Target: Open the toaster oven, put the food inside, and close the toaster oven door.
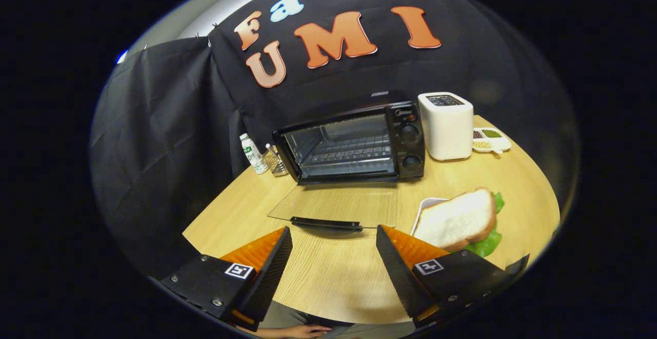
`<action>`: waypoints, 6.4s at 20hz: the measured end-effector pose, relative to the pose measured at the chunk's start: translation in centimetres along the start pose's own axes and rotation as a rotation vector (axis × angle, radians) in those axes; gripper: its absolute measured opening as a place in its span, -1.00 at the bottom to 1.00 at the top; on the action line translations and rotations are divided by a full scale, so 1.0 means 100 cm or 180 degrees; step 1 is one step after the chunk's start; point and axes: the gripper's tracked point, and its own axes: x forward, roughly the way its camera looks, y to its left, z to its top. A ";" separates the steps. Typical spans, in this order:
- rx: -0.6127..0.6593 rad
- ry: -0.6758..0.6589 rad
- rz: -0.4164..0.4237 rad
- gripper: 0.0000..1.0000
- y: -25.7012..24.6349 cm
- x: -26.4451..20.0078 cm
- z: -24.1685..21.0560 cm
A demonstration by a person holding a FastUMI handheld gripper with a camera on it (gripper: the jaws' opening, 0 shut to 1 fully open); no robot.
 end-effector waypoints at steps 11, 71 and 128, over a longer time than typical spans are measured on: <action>0.0524 0.0007 -0.0828 0.96 -0.146 -0.024 0.022; 0.1814 -0.0433 -0.0012 -0.46 0.048 0.177 0.077; -0.0499 0.0138 -0.0765 0.96 0.032 0.097 -0.052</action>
